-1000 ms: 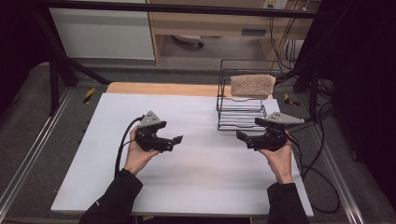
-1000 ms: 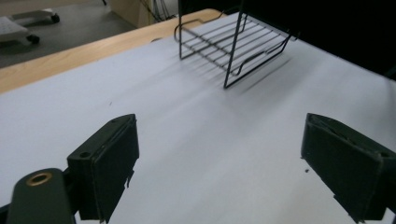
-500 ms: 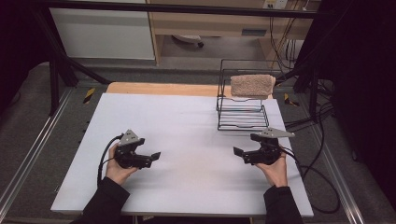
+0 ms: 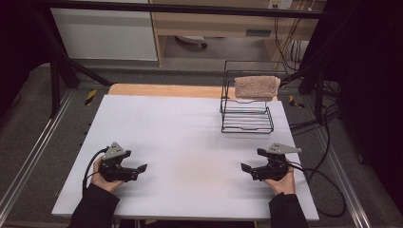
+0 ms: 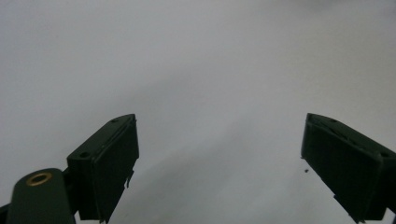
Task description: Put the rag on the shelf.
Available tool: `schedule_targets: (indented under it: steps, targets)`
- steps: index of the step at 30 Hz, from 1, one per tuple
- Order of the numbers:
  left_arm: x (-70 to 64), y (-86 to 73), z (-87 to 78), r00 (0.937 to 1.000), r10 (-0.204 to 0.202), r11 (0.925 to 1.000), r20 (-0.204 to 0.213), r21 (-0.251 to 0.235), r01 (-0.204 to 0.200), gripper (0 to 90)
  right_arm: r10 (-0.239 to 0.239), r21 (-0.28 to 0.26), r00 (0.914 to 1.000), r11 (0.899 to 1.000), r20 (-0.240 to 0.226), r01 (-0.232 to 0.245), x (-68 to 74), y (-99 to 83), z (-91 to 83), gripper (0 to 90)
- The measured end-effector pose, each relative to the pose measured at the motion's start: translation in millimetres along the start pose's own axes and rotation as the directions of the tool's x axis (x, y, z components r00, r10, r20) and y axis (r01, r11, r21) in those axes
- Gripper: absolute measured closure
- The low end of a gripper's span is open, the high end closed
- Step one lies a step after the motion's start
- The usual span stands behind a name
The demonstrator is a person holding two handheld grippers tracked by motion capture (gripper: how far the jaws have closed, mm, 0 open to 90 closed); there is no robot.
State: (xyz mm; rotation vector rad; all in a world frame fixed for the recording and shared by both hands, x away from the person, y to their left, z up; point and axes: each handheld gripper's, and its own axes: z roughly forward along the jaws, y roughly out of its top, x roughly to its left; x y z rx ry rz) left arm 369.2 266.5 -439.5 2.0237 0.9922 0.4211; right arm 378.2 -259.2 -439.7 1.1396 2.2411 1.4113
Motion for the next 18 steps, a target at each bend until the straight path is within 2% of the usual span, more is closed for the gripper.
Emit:
schedule_targets:
  steps: [4,11,18]
  targets:
    - [3.2,-7.7,-1.1,0.9999,-0.010,0.9999,0.004,0.011,0.010,11.2,0.018,0.000,0.9998,1.000,-0.004,-0.018,-3.2,-8.6,-2.5,0.4]
    - [5.1,-11.5,-2.7,0.9999,-0.008,1.0000,0.007,0.005,0.008,11.2,0.036,0.010,0.9993,0.999,-0.004,-0.036,-5.9,-18.6,-8.6,0.4]
    - [5.1,-14.1,-2.3,0.9999,-0.011,0.9999,0.005,0.013,0.011,11.2,0.032,0.015,0.9995,0.999,-0.005,-0.032,-6.4,-21.5,-9.0,0.4]
